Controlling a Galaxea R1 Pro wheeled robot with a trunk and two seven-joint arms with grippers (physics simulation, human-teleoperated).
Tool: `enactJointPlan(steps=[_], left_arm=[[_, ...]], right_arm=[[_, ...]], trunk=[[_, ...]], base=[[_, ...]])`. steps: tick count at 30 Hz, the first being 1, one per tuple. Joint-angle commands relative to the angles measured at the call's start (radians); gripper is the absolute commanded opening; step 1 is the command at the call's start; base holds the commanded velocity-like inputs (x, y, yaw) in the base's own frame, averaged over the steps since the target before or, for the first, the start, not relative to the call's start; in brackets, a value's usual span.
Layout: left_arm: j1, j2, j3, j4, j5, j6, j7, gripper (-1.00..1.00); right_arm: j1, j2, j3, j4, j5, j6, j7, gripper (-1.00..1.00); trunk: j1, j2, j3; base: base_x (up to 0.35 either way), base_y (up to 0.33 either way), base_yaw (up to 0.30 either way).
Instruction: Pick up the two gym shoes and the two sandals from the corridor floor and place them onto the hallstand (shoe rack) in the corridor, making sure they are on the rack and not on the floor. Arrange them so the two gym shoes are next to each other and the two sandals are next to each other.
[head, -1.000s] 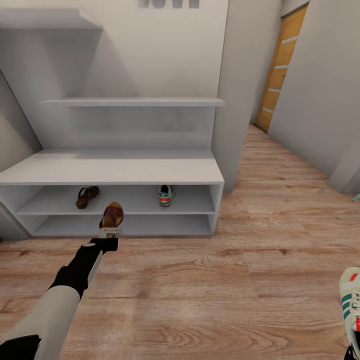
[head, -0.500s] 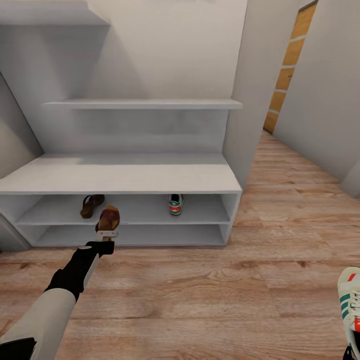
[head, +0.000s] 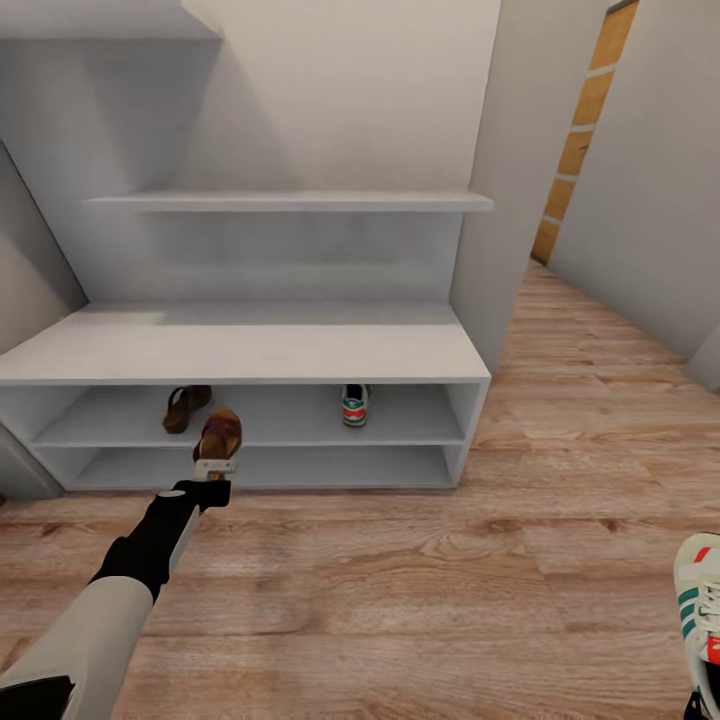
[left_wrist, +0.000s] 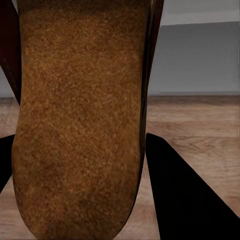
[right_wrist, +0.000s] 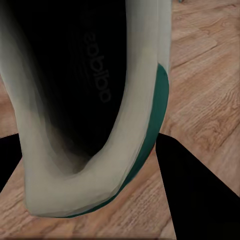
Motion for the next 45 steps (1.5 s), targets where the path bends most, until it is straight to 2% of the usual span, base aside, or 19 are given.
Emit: enactJointPlan(steps=[1,9,30,45], left_arm=[[0.0,0.0,0.003,-0.002,-0.013,0.005,-0.007,-1.0],[0.0,0.003,0.006,-0.002,-0.013,0.004,-0.007,-1.0],[0.0,-0.001,0.003,0.004,-0.013,0.003,-0.005,-1.0],[0.0,0.003,0.005,0.01,-0.013,0.004,-0.005,-1.0]], right_arm=[[-0.001,0.0,-0.004,0.001,0.01,-0.003,-0.004,-1.0],[-0.001,0.0,-0.004,0.001,0.01,-0.003,-0.006,-1.0],[-0.001,0.0,-0.001,0.001,0.011,-0.003,-0.006,-1.0],[-0.001,0.0,-0.001,0.001,0.011,-0.003,-0.006,-1.0]], trunk=[[0.004,-0.008,-0.005],[0.031,-0.057,-0.039],[0.031,-0.057,-0.041],[0.031,-0.057,-0.041]], base=[[0.0,0.0,0.0],[0.0,0.0,0.0],[0.008,0.0,0.0],[0.297,0.032,0.0]])
